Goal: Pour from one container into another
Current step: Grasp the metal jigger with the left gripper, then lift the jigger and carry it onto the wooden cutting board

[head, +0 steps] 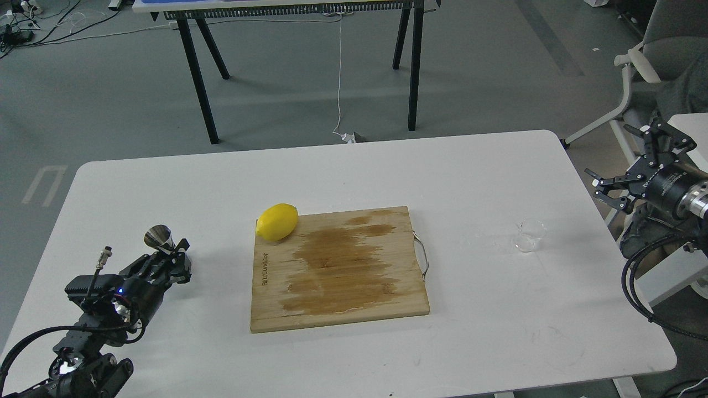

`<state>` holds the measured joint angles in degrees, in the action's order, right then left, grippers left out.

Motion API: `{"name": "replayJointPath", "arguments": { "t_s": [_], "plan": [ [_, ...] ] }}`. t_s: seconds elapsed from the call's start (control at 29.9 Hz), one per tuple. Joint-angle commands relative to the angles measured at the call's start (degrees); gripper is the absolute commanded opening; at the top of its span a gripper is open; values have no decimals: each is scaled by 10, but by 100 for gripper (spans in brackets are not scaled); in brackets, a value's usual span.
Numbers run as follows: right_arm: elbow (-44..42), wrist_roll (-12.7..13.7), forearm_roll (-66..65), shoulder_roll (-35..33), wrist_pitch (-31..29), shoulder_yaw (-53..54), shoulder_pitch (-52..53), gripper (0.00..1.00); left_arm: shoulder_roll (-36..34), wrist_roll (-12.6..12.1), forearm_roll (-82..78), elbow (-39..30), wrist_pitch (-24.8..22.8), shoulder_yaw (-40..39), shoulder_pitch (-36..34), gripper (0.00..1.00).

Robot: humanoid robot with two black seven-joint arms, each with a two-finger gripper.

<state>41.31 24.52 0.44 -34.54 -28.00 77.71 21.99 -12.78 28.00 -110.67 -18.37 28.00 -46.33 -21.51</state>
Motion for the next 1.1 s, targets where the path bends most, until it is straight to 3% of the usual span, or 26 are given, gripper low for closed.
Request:
{"name": "replayJointPath", "arguments": {
  "t_s": [0.0,0.2,0.47,0.63,0.84,1.07],
  "plan": [
    [0,0,0,0,0,1,0,100,-1,0,12,-2,0,0,-1,4],
    [0,0,0,1,0,0,0,100,-8,0,12,-20,0,0,-27,4],
    [-8,0,-3,1,0,-4,7,100,-51,0,9,-149,0,3,-106,4],
    [-27,1,-4,1,0,-13,18,100,-45,0,-14,-235,0,94,-128,4],
    [-50,1,-4,1,0,-18,28,100,17,0,-99,-241,0,186,-119,5],
    [-49,1,-4,1,0,-26,27,100,59,0,-143,-234,0,192,-91,5]
  ]
}}
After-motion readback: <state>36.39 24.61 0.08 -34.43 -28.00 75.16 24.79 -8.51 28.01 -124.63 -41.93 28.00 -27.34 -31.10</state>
